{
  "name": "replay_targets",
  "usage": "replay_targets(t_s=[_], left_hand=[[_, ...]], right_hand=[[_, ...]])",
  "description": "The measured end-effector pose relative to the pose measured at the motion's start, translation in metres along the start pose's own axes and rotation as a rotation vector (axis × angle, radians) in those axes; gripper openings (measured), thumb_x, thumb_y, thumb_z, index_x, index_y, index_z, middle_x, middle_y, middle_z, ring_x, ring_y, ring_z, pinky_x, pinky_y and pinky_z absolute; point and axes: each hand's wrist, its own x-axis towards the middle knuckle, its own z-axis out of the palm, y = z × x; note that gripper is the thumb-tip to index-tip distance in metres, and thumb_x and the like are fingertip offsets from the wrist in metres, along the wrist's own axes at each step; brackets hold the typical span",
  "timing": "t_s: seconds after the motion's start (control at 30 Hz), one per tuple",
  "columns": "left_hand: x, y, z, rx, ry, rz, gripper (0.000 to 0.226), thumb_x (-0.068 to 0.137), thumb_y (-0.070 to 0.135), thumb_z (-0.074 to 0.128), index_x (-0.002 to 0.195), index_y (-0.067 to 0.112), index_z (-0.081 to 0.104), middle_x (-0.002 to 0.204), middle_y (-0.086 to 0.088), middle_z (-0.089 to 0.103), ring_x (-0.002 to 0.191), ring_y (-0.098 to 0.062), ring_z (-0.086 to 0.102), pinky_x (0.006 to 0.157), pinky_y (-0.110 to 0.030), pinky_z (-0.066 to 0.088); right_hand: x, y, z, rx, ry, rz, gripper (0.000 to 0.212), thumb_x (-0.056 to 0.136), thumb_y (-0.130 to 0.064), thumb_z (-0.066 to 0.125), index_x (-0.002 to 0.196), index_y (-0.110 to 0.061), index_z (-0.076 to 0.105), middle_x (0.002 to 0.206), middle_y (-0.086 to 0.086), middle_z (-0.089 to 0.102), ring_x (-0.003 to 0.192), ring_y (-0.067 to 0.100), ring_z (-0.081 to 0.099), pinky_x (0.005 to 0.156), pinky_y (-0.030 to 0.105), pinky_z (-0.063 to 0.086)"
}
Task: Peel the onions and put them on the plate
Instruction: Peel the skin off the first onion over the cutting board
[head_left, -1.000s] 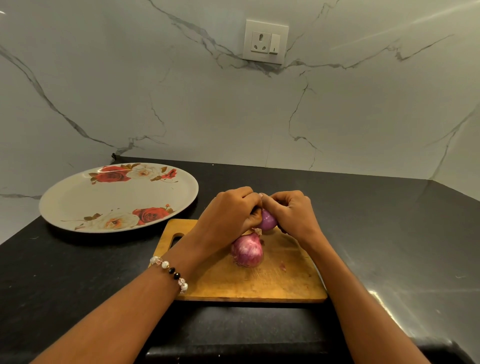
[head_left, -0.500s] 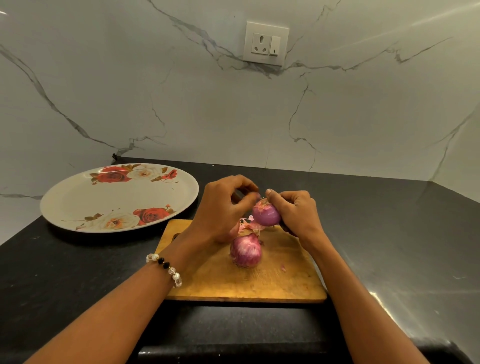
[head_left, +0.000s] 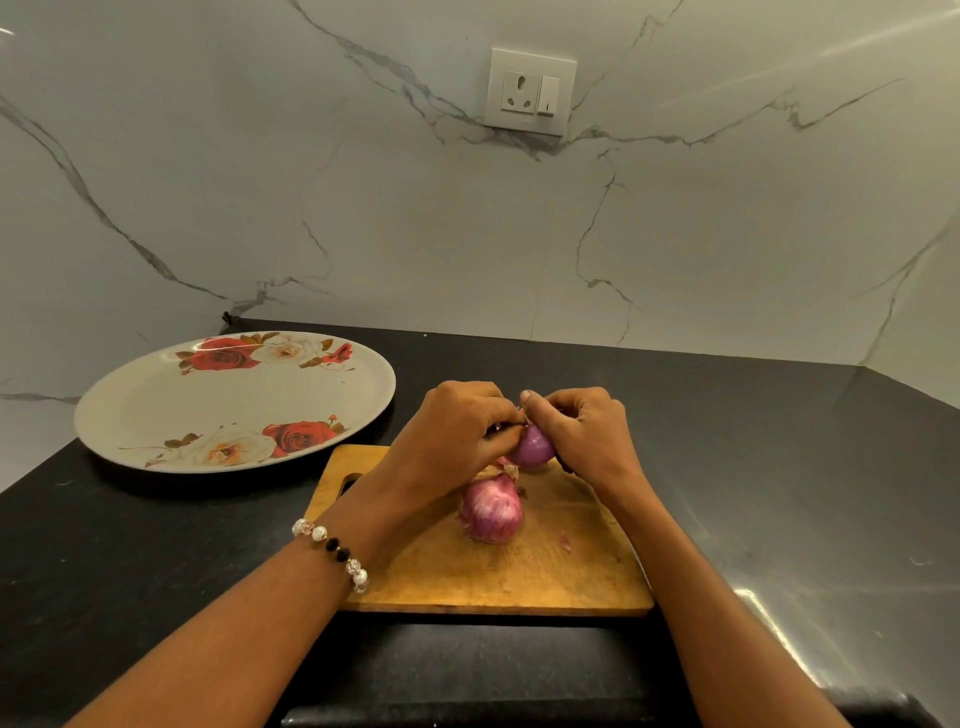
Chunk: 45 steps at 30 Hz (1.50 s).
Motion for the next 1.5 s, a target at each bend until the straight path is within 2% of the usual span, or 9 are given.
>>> replay_targets(t_s=[0.1,0.23,0.43,0.6,0.87,1.03,1.2,1.37,1.5], left_hand=[[0.000,0.002,0.001,0.003,0.055,-0.028,0.020,0.081,0.023,0.066,0.089,0.006,0.074,0.078,-0.006,0.071,0.069,-0.012,0.064,0.065,-0.018,0.052],[0.000,0.004,0.001,-0.055,0.136,-0.103,0.015,0.081,0.022,0.068,0.087,0.010,0.073,0.078,-0.002,0.071,0.066,-0.004,0.059,0.063,-0.009,0.050],[0.000,0.007,0.000,-0.190,0.213,-0.274,0.006,0.084,0.012,0.069,0.090,0.010,0.070,0.082,0.004,0.067,0.071,-0.006,0.062,0.069,-0.007,0.049],[0.001,0.002,0.003,-0.161,0.213,-0.239,0.019,0.084,0.006,0.068,0.103,0.009,0.070,0.095,0.001,0.070,0.079,-0.003,0.061,0.075,-0.003,0.047],[-0.001,-0.001,0.006,-0.050,0.164,-0.165,0.030,0.081,0.023,0.073,0.109,0.011,0.071,0.098,-0.005,0.071,0.087,-0.012,0.060,0.075,-0.025,0.053],[-0.001,-0.003,0.005,-0.021,0.148,-0.127,0.017,0.082,0.017,0.072,0.095,0.006,0.073,0.086,-0.007,0.071,0.076,-0.010,0.061,0.069,-0.016,0.050],[0.001,-0.001,0.006,0.055,0.124,-0.149,0.012,0.088,0.019,0.064,0.092,0.007,0.066,0.088,-0.006,0.065,0.074,-0.012,0.058,0.065,-0.026,0.054],[0.001,0.000,0.008,-0.008,0.114,-0.258,0.011,0.094,0.020,0.055,0.096,0.010,0.058,0.093,0.001,0.055,0.079,-0.010,0.054,0.067,-0.016,0.047],[0.001,0.001,0.008,-0.062,0.136,-0.321,0.011,0.096,0.018,0.050,0.101,0.012,0.058,0.095,0.008,0.053,0.079,-0.005,0.052,0.068,-0.009,0.044]], right_hand=[[0.000,-0.002,0.000,0.020,-0.018,0.003,0.033,0.094,-0.038,0.063,0.094,-0.008,0.076,0.082,0.004,0.072,0.077,0.013,0.068,0.062,0.017,0.053],[-0.001,-0.002,0.000,0.039,-0.007,0.029,0.031,0.094,-0.037,0.062,0.089,-0.009,0.075,0.078,0.002,0.069,0.072,0.014,0.066,0.056,0.014,0.050],[0.000,-0.002,-0.003,0.155,0.062,0.144,0.030,0.095,-0.038,0.062,0.077,-0.014,0.070,0.076,0.005,0.066,0.065,0.018,0.065,0.051,0.023,0.051],[0.000,-0.005,-0.005,0.270,0.093,0.223,0.032,0.094,-0.039,0.062,0.076,-0.014,0.070,0.077,0.011,0.068,0.055,0.015,0.063,0.047,0.020,0.049],[-0.002,-0.009,-0.006,0.195,0.023,0.123,0.030,0.095,-0.037,0.062,0.074,-0.017,0.070,0.071,0.003,0.068,0.056,0.013,0.065,0.047,0.018,0.049],[-0.004,-0.009,-0.005,0.185,0.007,0.095,0.027,0.095,-0.037,0.061,0.079,-0.017,0.070,0.074,0.002,0.067,0.063,0.015,0.065,0.049,0.016,0.049],[-0.004,-0.013,-0.004,0.210,-0.022,0.082,0.023,0.094,-0.036,0.061,0.078,-0.023,0.069,0.077,0.000,0.068,0.068,0.016,0.067,0.054,0.016,0.053],[-0.004,-0.012,-0.004,0.266,-0.026,0.125,0.024,0.093,-0.039,0.061,0.081,-0.020,0.070,0.081,0.006,0.069,0.068,0.020,0.068,0.053,0.023,0.055],[-0.004,-0.013,-0.004,0.310,-0.004,0.160,0.025,0.092,-0.040,0.061,0.081,-0.019,0.070,0.081,0.008,0.069,0.064,0.020,0.067,0.049,0.023,0.053]])
